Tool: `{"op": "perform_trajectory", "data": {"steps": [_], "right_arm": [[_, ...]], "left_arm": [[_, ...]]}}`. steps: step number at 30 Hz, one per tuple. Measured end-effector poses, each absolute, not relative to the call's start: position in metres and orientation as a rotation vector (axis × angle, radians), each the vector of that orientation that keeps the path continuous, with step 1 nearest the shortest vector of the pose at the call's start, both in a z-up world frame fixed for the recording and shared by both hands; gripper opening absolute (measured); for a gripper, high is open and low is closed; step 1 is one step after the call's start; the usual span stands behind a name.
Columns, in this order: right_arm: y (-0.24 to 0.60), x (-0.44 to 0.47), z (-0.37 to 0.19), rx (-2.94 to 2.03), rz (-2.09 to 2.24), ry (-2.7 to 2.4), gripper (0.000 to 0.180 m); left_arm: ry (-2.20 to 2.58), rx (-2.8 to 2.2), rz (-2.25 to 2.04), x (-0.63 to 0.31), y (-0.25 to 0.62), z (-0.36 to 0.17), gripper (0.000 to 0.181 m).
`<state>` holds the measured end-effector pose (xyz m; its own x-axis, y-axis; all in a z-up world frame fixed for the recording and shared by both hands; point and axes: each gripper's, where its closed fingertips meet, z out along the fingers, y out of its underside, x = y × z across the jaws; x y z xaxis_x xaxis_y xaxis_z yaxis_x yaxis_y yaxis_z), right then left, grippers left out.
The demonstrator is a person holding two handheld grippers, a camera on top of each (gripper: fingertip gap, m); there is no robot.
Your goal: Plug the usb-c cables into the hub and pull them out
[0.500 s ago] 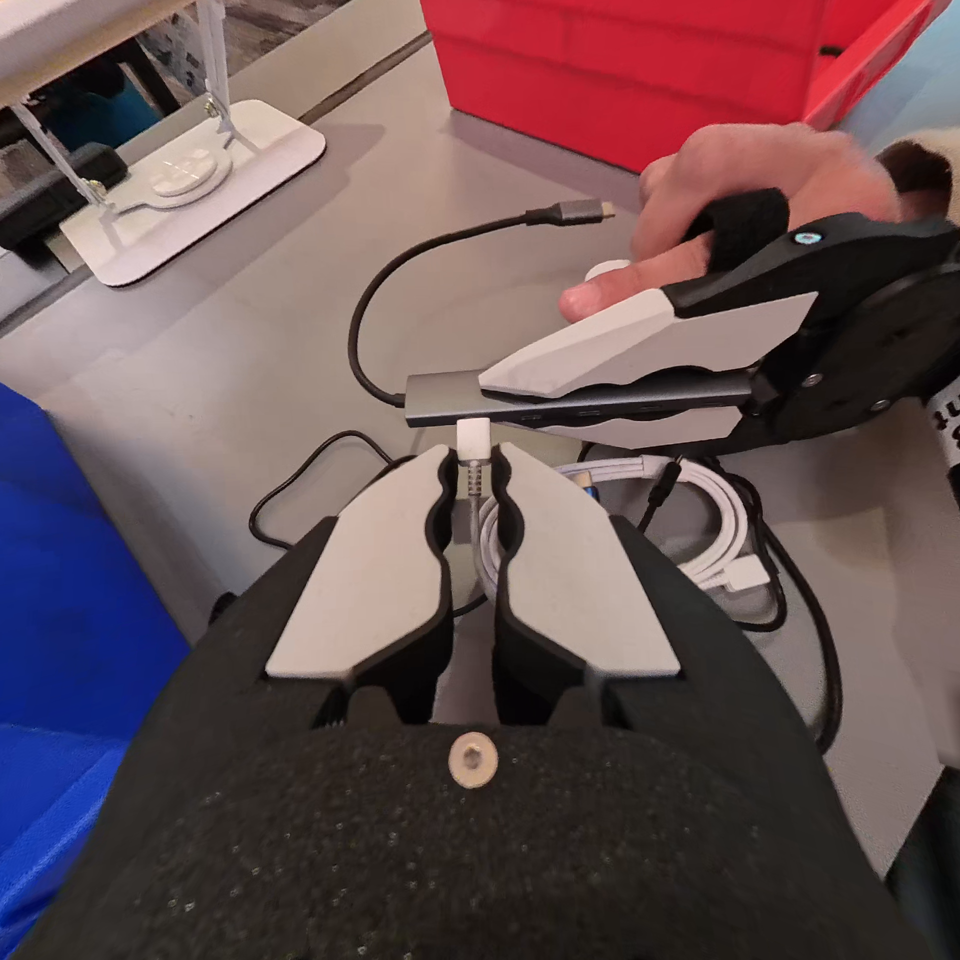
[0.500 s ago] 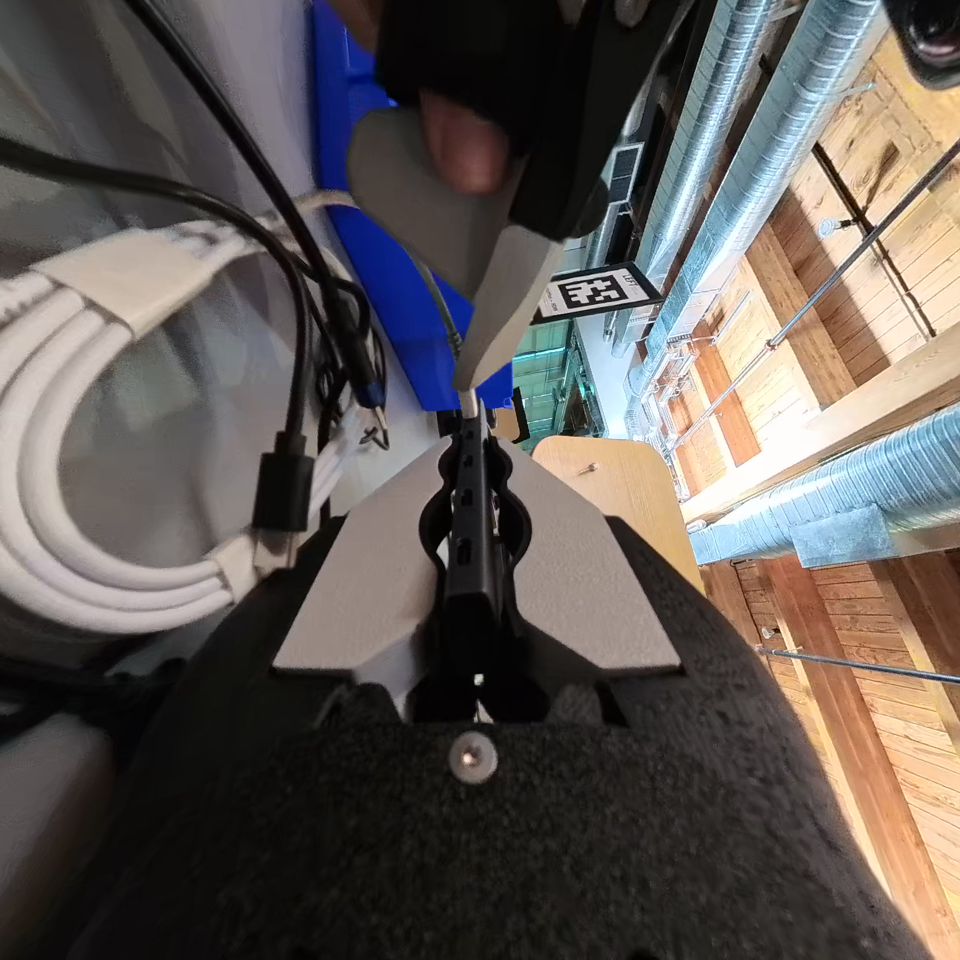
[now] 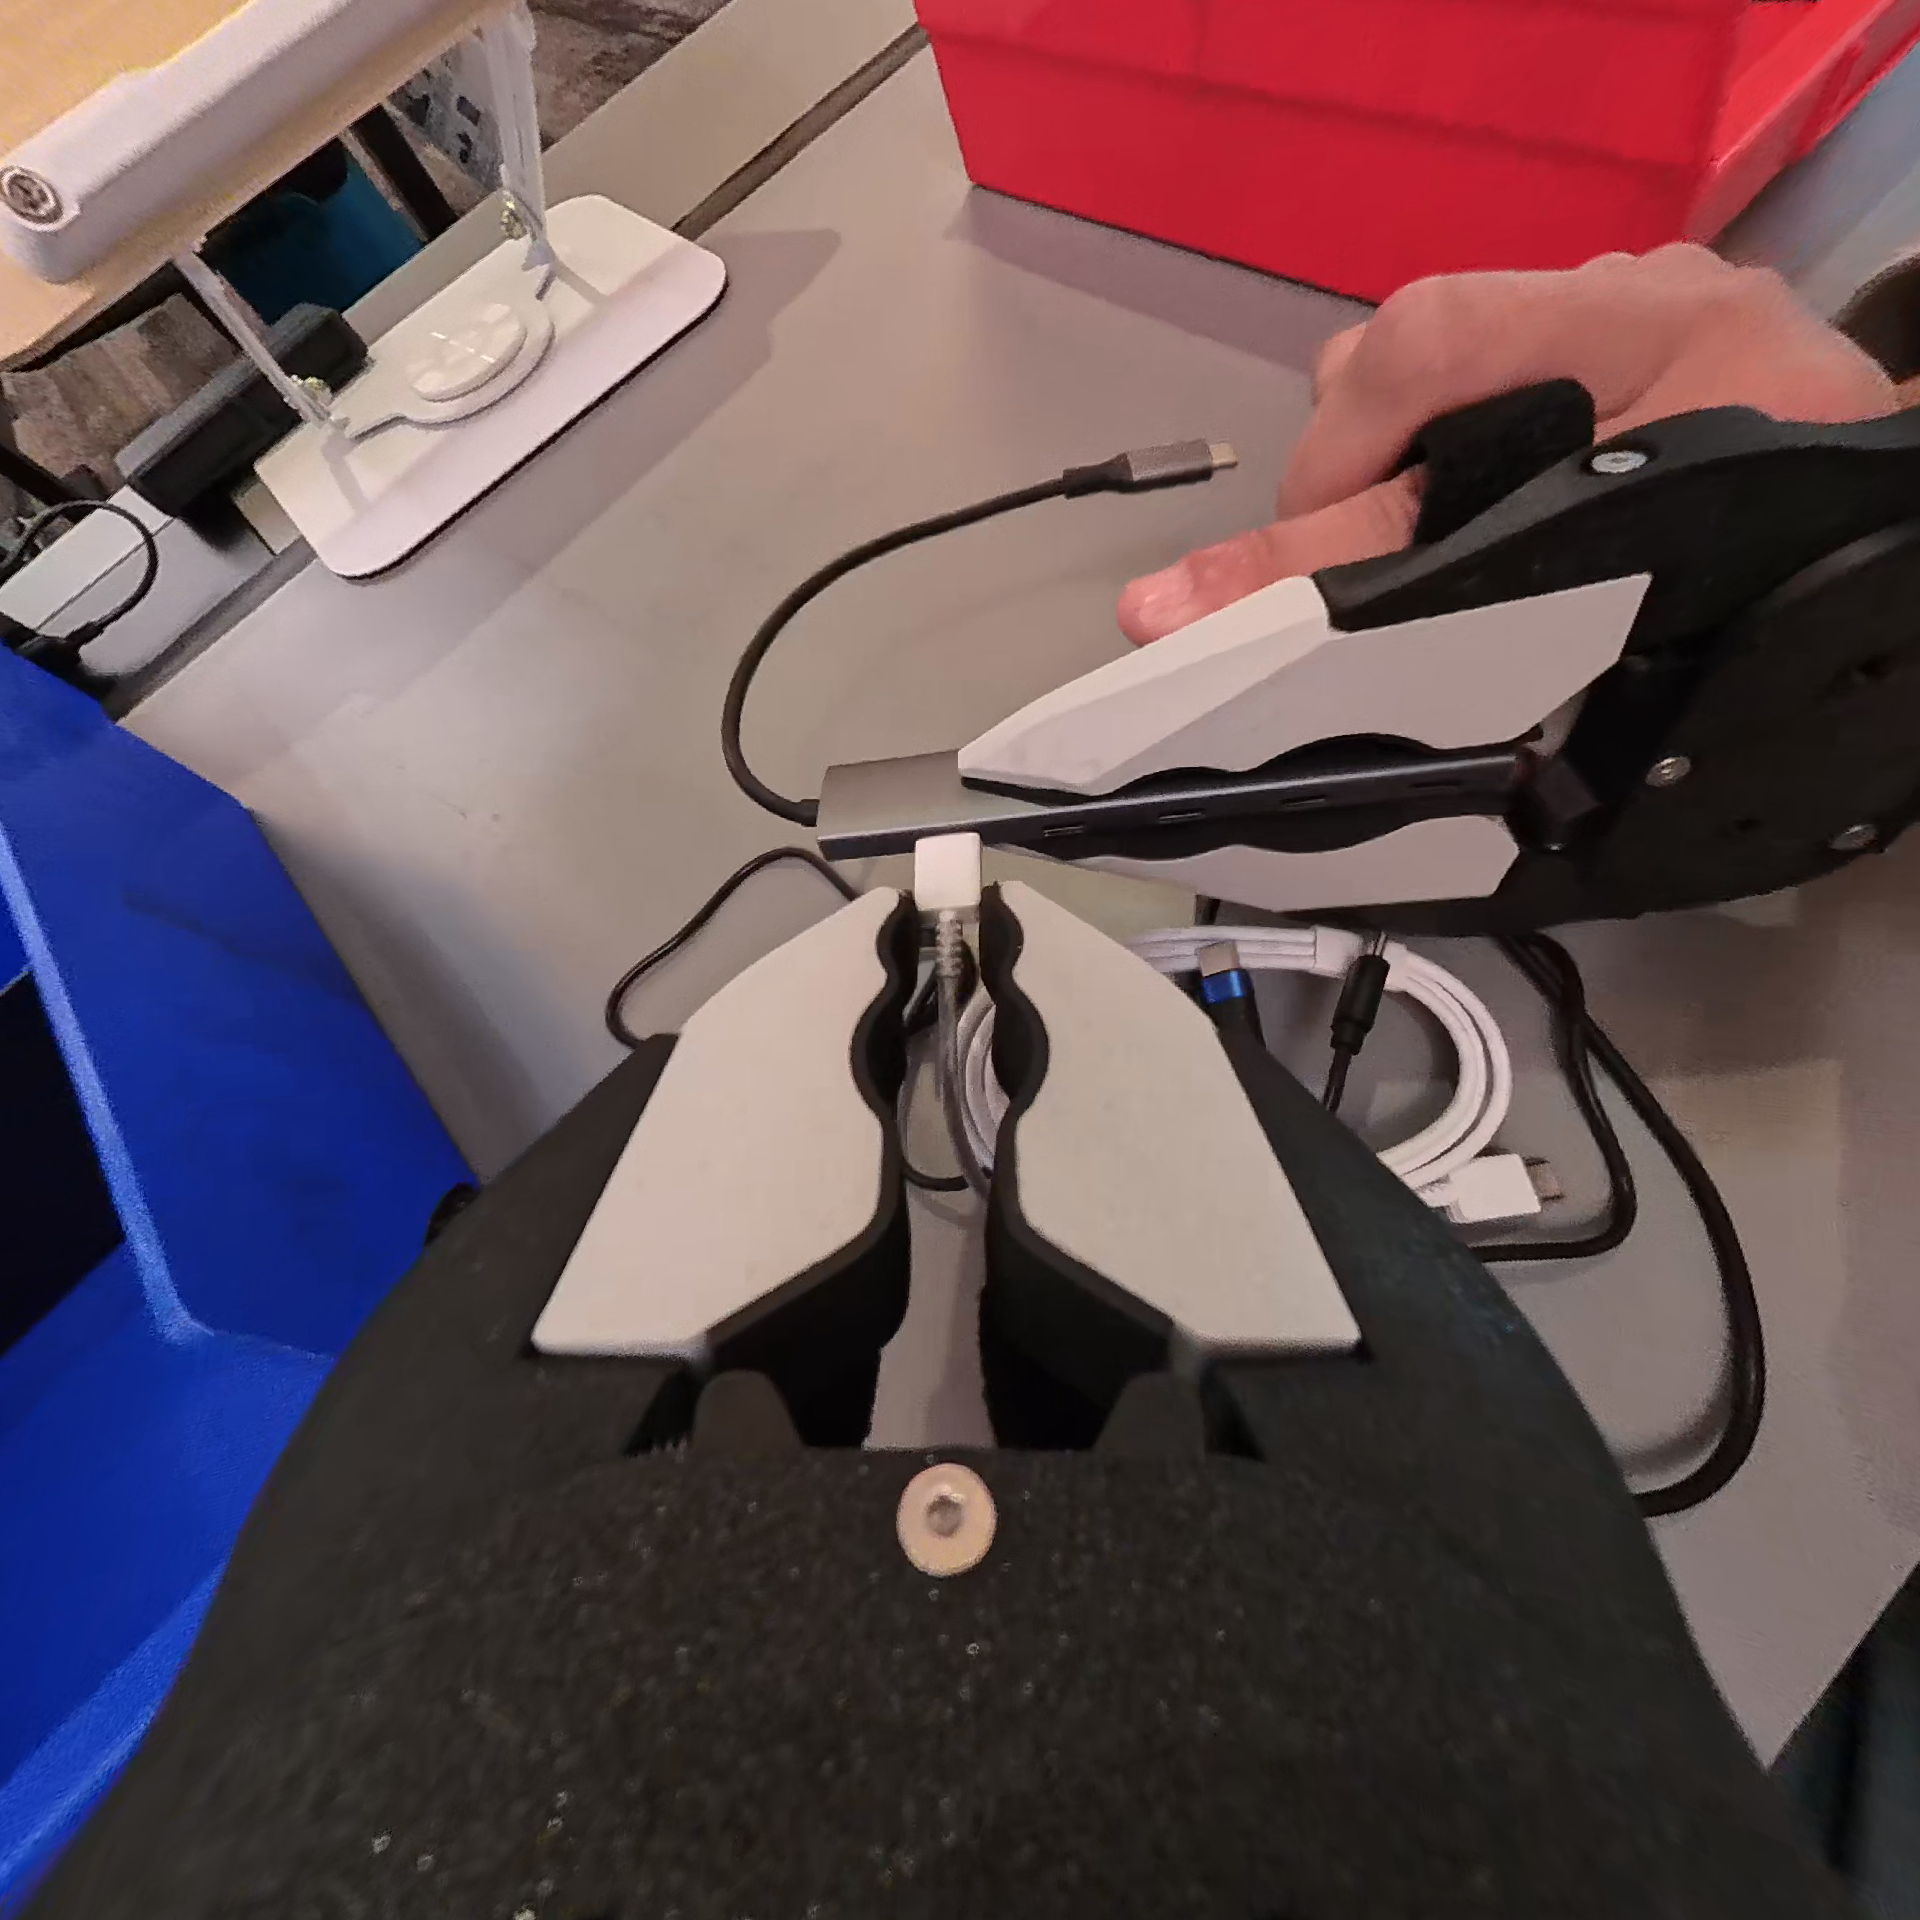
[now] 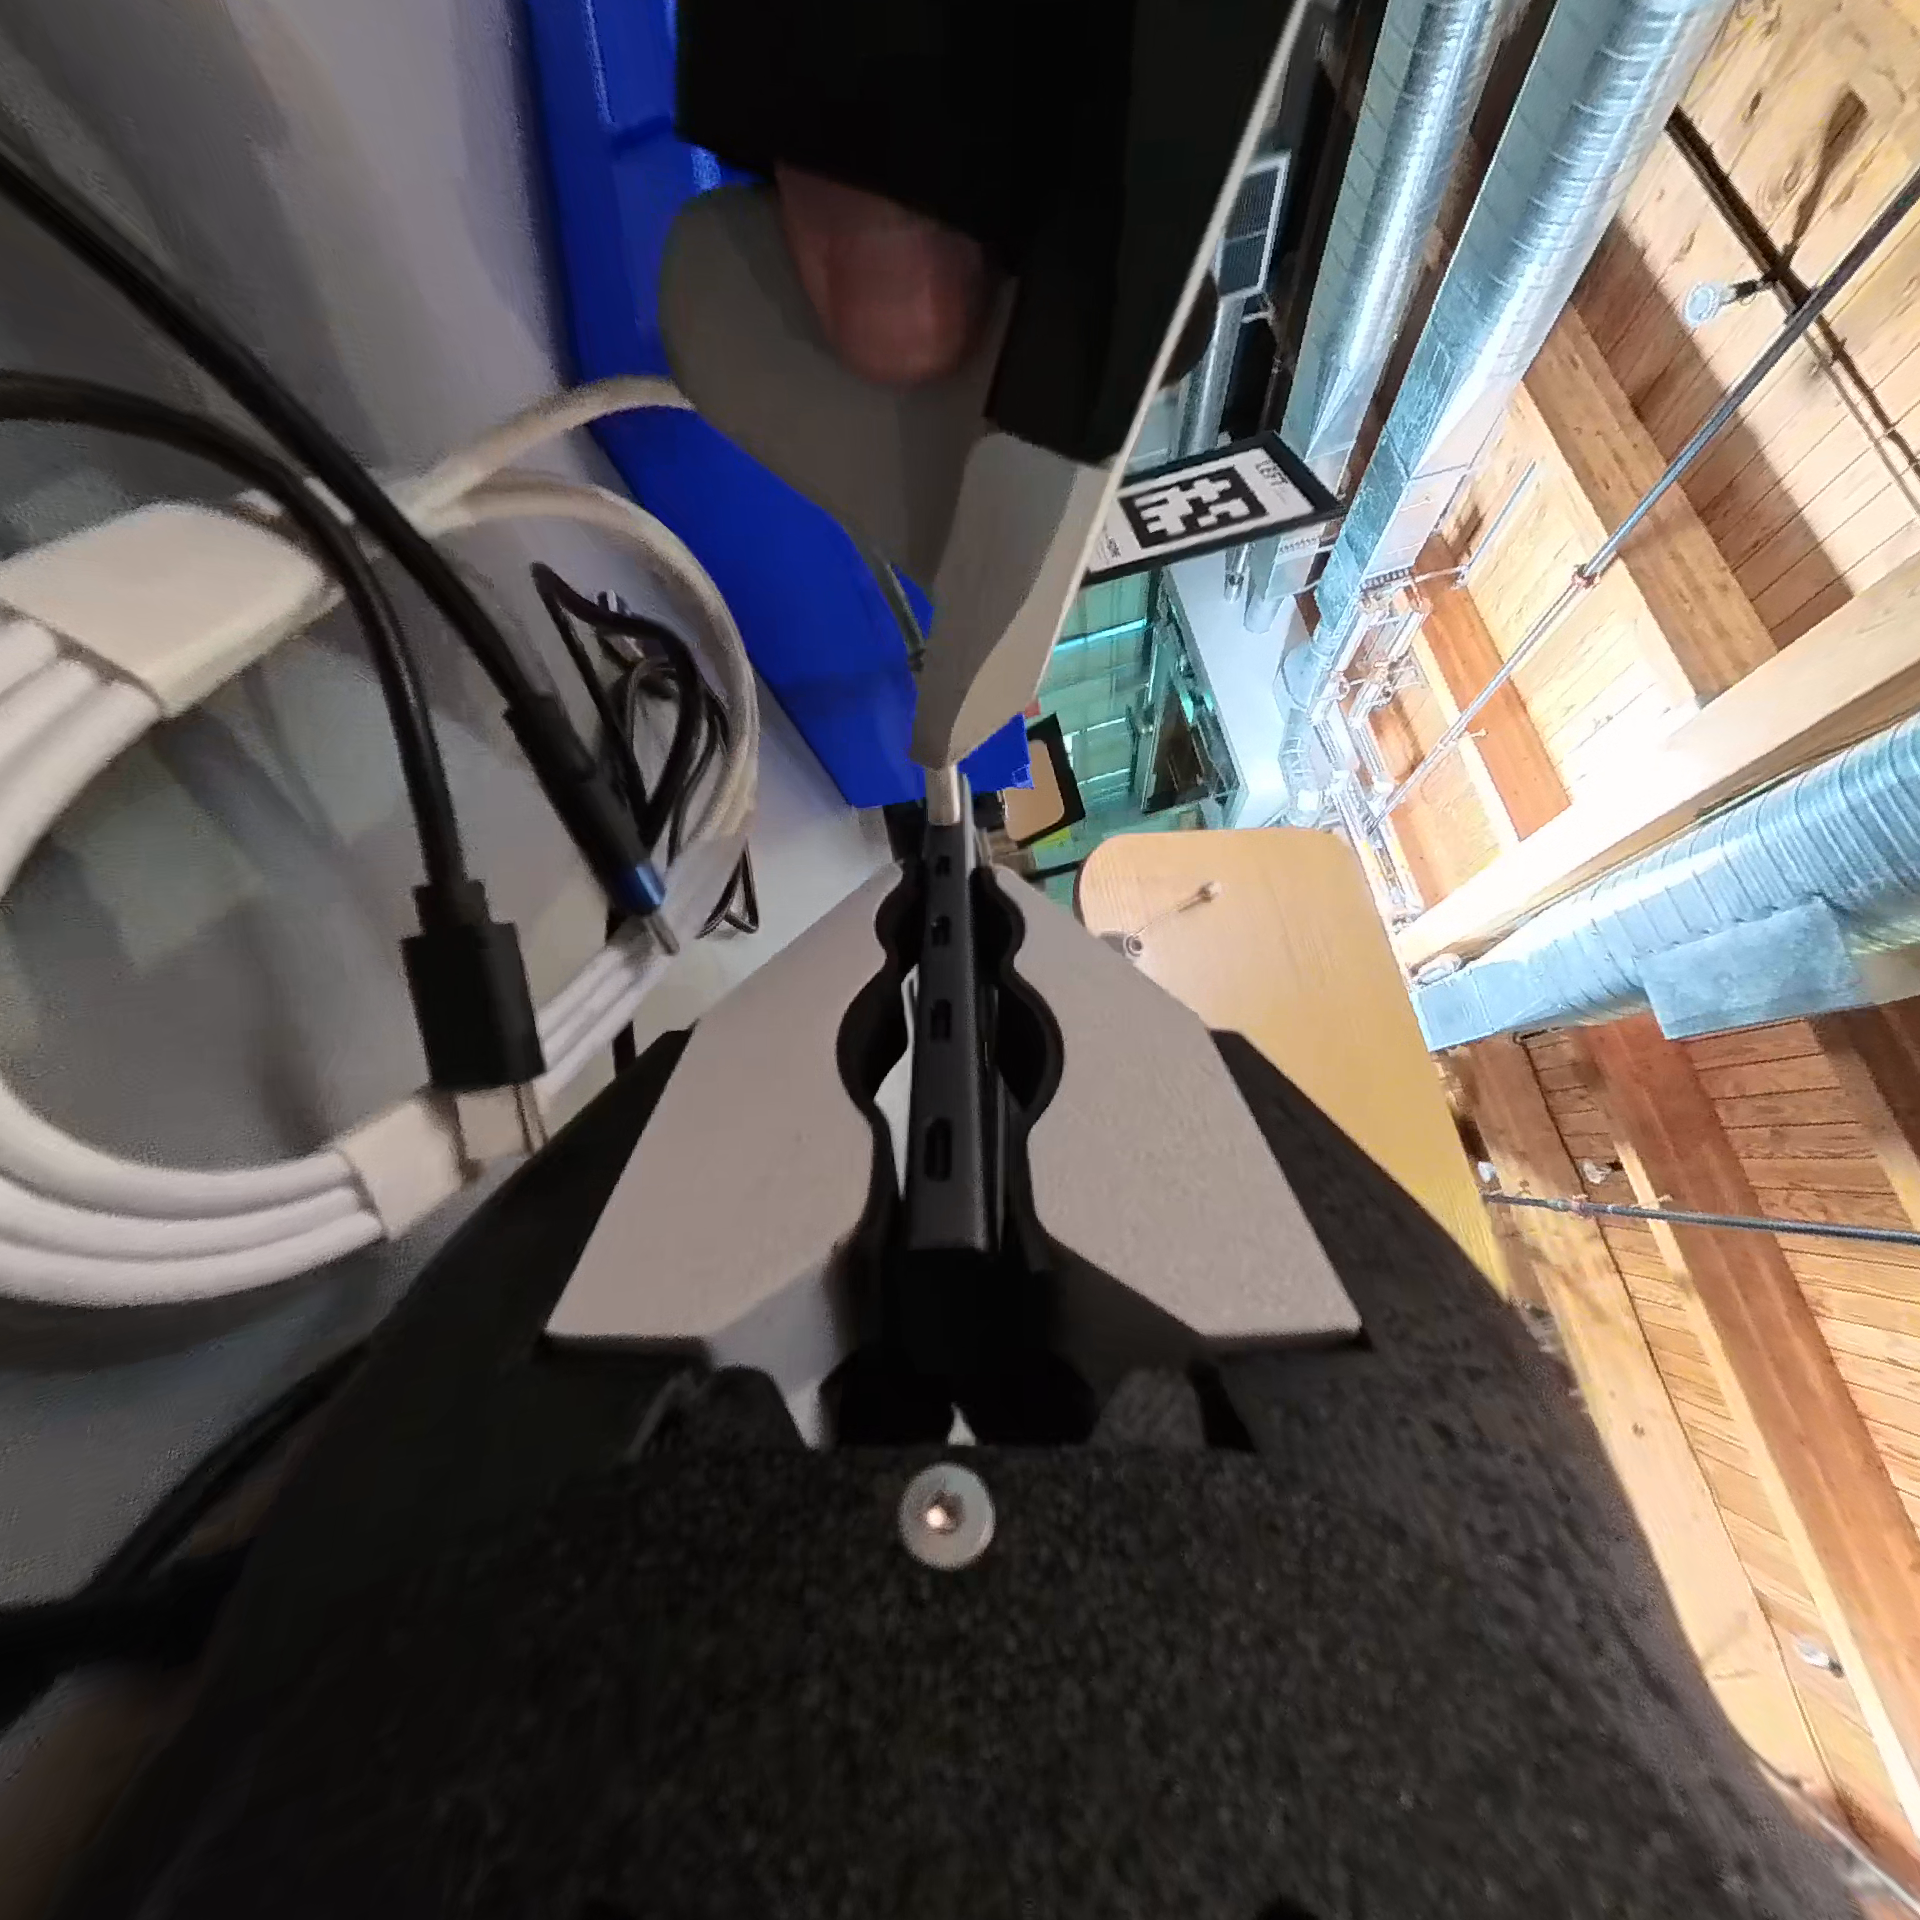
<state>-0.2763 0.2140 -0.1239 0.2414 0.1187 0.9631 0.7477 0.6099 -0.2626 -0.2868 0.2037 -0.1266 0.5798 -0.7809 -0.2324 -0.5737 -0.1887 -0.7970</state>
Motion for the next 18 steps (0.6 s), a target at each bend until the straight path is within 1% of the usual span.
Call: {"op": "perform_trajectory", "data": {"steps": [16,17,18], "right_arm": [[0.218,-0.276,-0.125,-0.867,-0.535,-1.269,0.01],[0.219,-0.275,-0.125,-0.877,-0.532,-1.266,0.01],[0.229,-0.267,-0.129,-0.94,-0.585,-1.259,0.008]], "left_arm": [[1.068,-1.911,-0.31,-0.288,0.203,-0.125,0.011],[1.069,-1.913,-0.308,-0.289,0.202,-0.124,0.003],[1.056,-1.902,-0.31,-0.291,0.201,-0.12,0.003]]}}
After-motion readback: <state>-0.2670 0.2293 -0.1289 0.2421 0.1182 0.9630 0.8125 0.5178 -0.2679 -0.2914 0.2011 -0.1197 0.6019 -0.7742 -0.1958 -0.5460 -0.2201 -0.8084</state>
